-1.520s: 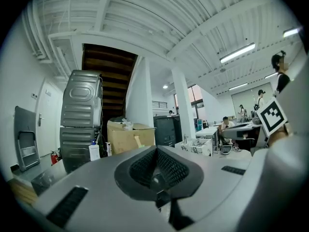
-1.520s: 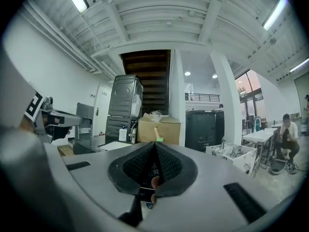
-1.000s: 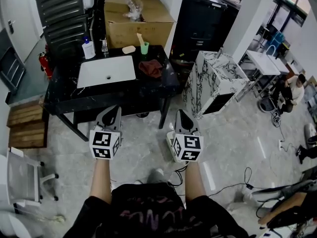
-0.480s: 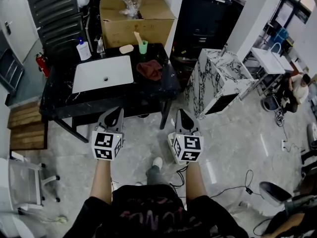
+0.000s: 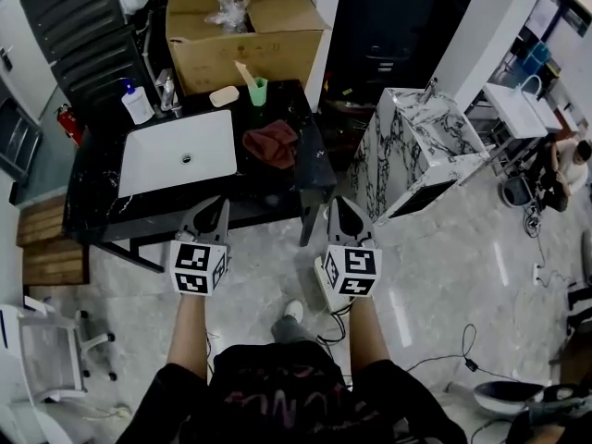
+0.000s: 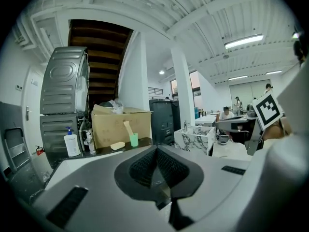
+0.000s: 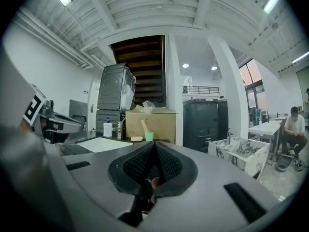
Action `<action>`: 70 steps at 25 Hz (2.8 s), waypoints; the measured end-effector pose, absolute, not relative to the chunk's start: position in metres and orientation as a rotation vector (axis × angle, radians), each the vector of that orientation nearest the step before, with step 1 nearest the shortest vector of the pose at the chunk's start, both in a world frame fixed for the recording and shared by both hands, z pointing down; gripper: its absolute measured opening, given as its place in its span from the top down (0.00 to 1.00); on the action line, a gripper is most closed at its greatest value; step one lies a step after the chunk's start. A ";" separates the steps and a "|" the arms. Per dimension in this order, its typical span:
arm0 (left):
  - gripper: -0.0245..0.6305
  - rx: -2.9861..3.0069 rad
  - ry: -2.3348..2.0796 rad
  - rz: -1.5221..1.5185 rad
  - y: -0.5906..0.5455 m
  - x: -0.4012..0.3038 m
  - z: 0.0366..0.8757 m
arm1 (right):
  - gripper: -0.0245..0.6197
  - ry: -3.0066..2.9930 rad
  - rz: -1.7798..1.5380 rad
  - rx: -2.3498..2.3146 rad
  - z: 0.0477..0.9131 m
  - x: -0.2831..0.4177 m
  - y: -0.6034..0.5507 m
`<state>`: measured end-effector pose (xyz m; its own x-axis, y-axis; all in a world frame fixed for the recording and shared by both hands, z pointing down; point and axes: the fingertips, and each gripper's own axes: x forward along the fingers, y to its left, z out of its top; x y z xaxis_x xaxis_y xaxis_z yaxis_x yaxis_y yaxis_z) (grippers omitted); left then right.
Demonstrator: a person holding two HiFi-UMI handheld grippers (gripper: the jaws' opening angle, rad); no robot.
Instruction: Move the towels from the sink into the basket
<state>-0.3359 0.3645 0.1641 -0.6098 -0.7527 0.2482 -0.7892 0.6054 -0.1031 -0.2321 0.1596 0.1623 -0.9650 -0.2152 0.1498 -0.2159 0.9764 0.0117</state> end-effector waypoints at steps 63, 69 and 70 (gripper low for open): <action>0.86 1.331 -2.124 0.330 0.197 -0.587 0.314 | 0.94 -2.745 0.103 0.468 0.247 -0.430 0.039; 0.89 1.408 -2.127 0.327 0.190 -0.583 0.303 | 0.94 -2.740 0.089 0.544 0.244 -0.421 0.033; 0.89 1.423 -2.132 0.332 0.187 -0.582 0.299 | 0.94 -2.739 0.097 0.561 0.244 -0.417 0.029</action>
